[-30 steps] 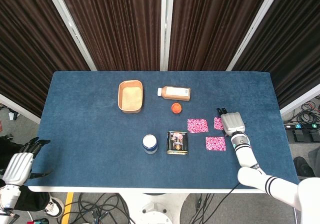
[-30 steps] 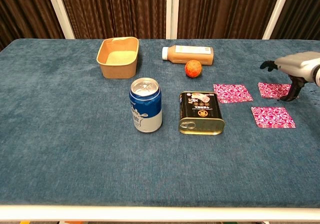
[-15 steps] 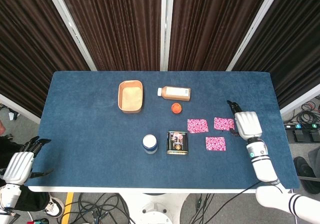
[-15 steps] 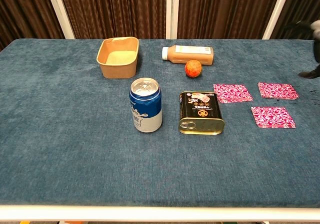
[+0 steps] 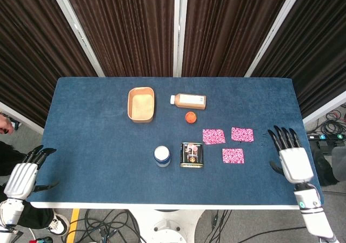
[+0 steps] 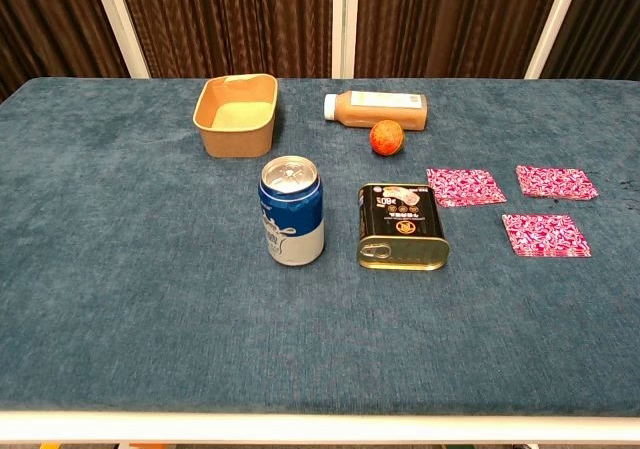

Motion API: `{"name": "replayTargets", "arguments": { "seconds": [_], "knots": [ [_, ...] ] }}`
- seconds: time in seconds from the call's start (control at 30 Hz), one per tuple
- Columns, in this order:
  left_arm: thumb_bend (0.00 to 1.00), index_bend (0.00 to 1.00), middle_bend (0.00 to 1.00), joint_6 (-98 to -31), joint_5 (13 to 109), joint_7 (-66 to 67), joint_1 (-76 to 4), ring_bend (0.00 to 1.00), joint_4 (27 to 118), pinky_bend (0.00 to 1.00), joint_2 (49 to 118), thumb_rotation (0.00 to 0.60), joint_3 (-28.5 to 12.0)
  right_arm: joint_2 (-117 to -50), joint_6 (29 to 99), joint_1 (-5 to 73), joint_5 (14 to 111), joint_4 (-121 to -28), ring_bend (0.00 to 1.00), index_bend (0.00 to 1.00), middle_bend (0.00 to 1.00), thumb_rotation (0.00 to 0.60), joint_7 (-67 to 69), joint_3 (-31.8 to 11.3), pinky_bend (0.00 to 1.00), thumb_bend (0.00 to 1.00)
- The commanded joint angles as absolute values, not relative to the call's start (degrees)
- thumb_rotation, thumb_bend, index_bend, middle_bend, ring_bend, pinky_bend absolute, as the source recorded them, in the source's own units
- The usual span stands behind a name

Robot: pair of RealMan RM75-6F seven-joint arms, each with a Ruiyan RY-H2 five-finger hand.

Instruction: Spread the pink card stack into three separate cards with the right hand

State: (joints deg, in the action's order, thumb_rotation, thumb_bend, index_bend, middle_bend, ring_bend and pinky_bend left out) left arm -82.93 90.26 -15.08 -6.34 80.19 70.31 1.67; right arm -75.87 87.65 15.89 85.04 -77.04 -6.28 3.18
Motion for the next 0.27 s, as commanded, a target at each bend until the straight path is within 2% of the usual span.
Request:
{"name": "replayTargets", "arguments": {
  "seconds": [0.03, 0.27],
  "knots": [
    [0.00, 0.18, 0.16, -83.14, 90.19, -15.18, -6.30, 0.07, 80.27, 0.16, 70.16, 0.600, 1.54, -75.75, 91.39, 12.10, 89.26, -75.68, 0.00, 0.00, 0.00, 0.600, -5.66, 5.36, 0.00, 0.08],
    [0.00, 0.18, 0.16, -83.14, 89.72, -15.79, -6.00, 0.07, 79.48, 0.16, 70.53, 0.600, 1.57, -76.20, 89.52, 11.48, 89.62, -76.02, 0.00, 0.00, 0.00, 0.600, -6.08, 4.58, 0.00, 0.08]
  ]
}}
